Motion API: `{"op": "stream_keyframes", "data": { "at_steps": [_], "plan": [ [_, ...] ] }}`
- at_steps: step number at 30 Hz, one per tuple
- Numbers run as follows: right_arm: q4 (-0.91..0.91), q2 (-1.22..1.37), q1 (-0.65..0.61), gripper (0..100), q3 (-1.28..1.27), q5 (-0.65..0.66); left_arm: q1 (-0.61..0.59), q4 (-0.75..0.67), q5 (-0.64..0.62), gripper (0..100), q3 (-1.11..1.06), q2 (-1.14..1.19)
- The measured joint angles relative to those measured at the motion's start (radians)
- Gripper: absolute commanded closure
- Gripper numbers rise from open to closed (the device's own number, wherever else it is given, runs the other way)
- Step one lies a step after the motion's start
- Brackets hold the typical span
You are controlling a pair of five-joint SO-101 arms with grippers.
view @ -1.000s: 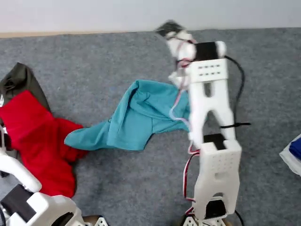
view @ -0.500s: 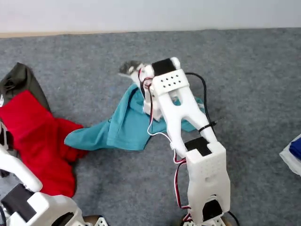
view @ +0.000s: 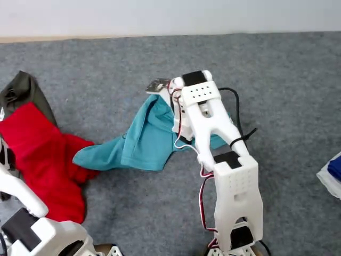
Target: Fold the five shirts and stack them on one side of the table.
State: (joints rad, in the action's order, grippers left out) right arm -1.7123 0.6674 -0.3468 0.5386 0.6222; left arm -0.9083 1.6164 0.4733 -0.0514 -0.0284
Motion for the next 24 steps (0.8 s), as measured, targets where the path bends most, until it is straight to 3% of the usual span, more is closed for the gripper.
{"op": "stream_keyframes", "data": {
  "at_steps": [14, 24],
  "plan": [
    [-0.041, -0.051, -0.13, 82.6, 0.057, 0.0, 0.0, -0.038, 0.0, 87, -0.092, -0.006],
    [-0.014, 0.035, -0.041, 82.6, 0.057, 0.0, 0.0, -0.04, 0.0, 87, -0.092, -0.006]
  ]
}}
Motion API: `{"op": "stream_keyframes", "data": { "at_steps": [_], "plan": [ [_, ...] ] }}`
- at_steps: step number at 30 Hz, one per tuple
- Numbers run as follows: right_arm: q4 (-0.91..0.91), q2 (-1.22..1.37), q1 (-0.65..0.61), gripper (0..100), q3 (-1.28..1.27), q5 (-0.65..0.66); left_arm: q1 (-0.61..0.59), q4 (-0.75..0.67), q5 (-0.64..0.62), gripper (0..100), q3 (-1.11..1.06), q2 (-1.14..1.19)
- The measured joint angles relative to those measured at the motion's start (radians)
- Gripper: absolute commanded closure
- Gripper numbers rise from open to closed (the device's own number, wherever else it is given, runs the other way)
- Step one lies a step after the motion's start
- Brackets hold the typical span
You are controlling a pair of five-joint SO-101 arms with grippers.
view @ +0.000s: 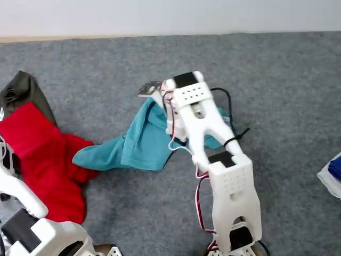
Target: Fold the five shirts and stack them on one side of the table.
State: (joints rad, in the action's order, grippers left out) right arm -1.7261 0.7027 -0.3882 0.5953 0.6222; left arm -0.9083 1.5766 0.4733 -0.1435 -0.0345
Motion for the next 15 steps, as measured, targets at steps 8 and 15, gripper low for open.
{"op": "stream_keyframes", "data": {
  "at_steps": [8, 15],
  "plan": [
    [0.028, 0.0, 0.04, 83.6, 0.0, 0.034, 0.0, 0.0, 0.0, 87, 0.0, 0.0],
    [0.069, 0.0, 0.017, 88.3, 0.0, 0.041, 0.0, 0.0, 0.0, 87, -0.003, 0.0]
  ]
}}
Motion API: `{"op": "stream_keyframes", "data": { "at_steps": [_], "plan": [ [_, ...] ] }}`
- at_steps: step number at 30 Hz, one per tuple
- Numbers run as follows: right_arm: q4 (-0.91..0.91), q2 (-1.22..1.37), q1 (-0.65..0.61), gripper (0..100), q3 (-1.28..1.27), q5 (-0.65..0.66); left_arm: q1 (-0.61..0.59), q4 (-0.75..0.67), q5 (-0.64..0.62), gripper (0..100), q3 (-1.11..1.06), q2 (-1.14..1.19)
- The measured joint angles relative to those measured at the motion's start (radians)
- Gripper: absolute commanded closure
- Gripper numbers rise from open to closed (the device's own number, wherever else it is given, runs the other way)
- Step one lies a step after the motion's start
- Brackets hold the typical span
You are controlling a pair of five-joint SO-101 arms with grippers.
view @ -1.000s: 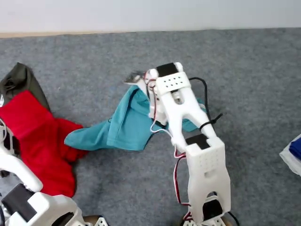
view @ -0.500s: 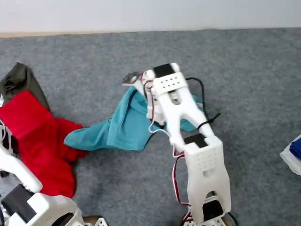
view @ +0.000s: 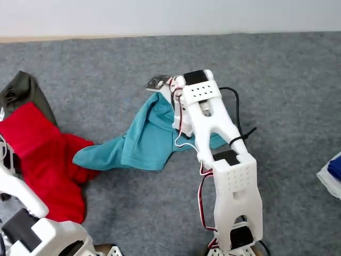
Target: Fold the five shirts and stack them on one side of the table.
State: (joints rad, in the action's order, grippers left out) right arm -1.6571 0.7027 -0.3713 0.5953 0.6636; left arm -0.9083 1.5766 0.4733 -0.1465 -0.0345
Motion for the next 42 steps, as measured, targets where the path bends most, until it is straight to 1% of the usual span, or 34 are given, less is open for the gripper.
{"op": "stream_keyframes", "data": {
  "at_steps": [3, 10, 14, 17, 22, 29, 34, 36, 38, 42],
  "plan": [
    [-0.011, 0.0, -0.032, 88.3, 0.0, 0.0, 0.0, 0.0, 0.0, 87, -0.003, 0.0],
    [-0.048, 0.0, -0.04, 88.3, 0.0, 0.0, 0.0, 0.0, 0.0, 87, -0.003, 0.0],
    [-0.003, 0.012, 0.002, 88.3, 0.0, 0.002, 0.0, 0.0, 0.0, 87, -0.003, 0.0],
    [0.018, 0.037, 0.037, 88.3, 0.0, 0.028, 0.0, 0.0, 0.0, 87, -0.003, 0.0],
    [0.037, 0.063, 0.055, 88.3, 0.0, 0.043, 0.0, 0.0, 0.0, 87, -0.003, 0.0],
    [0.069, 0.064, 0.058, 88.3, 0.0, 0.043, 0.061, 0.0, -0.002, 87, -0.041, 0.0],
    [0.06, 0.083, 0.04, 88.8, 0.0, 0.043, 0.077, -0.005, 0.0, 87, -0.041, 0.0],
    [0.06, 0.103, 0.04, 91.7, 0.003, 0.043, 0.077, -0.014, 0.0, 87, -0.041, 0.0],
    [0.06, 0.115, 0.041, 99.0, 0.026, 0.043, 0.077, -0.017, 0.0, 87, -0.041, 0.0],
    [0.051, 0.135, 0.063, 98.7, 0.106, 0.043, 0.077, -0.017, 0.0, 87, -0.041, 0.0]
  ]
}}
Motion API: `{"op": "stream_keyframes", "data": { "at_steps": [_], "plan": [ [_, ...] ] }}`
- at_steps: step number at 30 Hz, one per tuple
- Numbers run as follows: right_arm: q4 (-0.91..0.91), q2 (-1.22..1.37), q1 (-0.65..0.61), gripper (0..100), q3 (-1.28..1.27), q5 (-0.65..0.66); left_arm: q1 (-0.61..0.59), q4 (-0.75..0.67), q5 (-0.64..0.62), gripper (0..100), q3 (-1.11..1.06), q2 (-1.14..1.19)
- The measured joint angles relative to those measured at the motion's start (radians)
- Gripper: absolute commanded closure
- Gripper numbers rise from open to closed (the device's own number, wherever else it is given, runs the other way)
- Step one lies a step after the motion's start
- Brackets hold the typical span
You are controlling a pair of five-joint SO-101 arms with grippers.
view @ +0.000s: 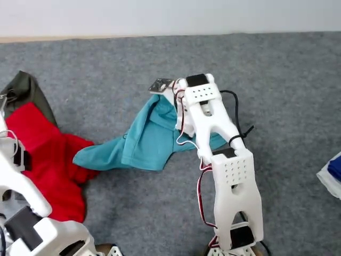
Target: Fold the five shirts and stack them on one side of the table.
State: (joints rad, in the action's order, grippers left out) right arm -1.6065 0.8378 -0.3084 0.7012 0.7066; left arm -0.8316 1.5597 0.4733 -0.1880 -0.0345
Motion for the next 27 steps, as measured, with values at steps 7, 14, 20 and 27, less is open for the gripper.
{"op": "stream_keyframes", "data": {
  "at_steps": [7, 14, 20, 27],
  "plan": [
    [-0.147, 0.0, 0.046, 98.7, 0.308, 0.0, 0.017, 0.0, -0.025, 87, 0.0, 0.0],
    [-0.147, -0.109, 0.101, 98.7, 0.321, 0.049, 0.129, 0.055, -0.08, 87, 0.081, 0.0],
    [-0.147, -0.319, 0.18, 98.7, 0.123, 0.074, 0.319, 0.135, -0.117, 89, 0.133, 0.0],
    [-0.147, -0.425, 0.299, 98.7, -0.038, 0.104, 0.621, 0.15, -0.138, 90, 0.135, 0.0]
  ]
}}
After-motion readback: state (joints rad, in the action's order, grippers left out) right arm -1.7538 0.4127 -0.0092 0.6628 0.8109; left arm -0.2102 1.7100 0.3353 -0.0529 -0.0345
